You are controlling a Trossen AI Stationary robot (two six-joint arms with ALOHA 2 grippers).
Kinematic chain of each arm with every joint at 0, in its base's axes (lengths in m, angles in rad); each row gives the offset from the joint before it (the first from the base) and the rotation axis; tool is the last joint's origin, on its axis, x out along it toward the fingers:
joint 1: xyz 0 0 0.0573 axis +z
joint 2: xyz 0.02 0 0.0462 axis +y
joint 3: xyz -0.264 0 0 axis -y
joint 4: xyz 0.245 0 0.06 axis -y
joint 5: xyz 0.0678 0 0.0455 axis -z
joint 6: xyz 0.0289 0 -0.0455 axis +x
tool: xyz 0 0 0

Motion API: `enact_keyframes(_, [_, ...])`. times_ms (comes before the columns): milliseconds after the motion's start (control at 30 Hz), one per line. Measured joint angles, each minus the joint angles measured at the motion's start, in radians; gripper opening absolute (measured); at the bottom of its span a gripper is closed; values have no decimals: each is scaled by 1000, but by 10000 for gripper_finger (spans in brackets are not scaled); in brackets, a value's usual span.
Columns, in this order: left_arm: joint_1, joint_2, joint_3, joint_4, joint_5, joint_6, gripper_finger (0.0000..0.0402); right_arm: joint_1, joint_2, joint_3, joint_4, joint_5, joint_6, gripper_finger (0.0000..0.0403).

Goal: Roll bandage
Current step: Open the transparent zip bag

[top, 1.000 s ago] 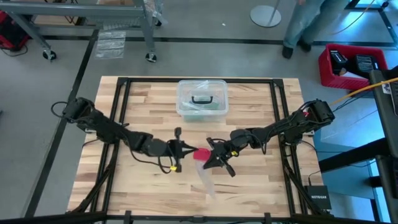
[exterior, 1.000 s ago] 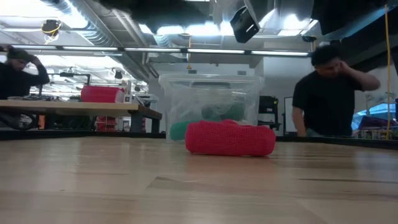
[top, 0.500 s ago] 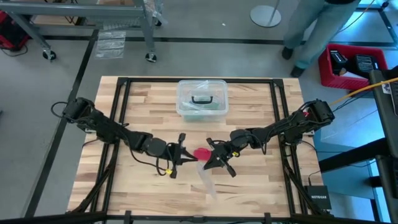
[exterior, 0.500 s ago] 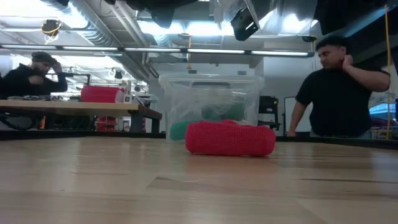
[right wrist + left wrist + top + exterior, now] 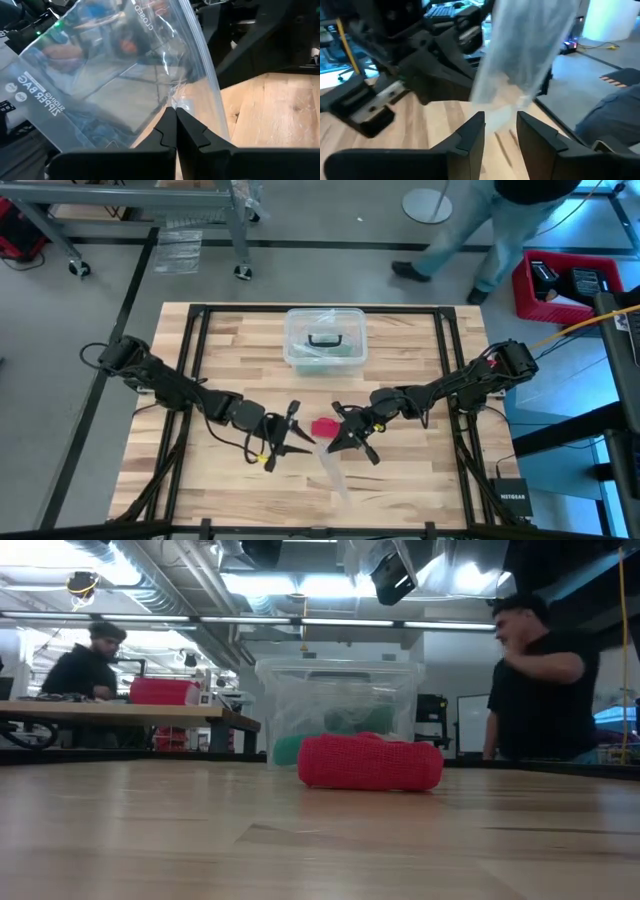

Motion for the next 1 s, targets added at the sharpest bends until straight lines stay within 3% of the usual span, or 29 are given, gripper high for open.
enact_keyframes(600, [30,1,0,9,57,31,96,0,0,0,7,13,-4,0])
enact_keyframes(1000, [33,2,0,40,23,81,95,0,0,0,8,13,-4,0])
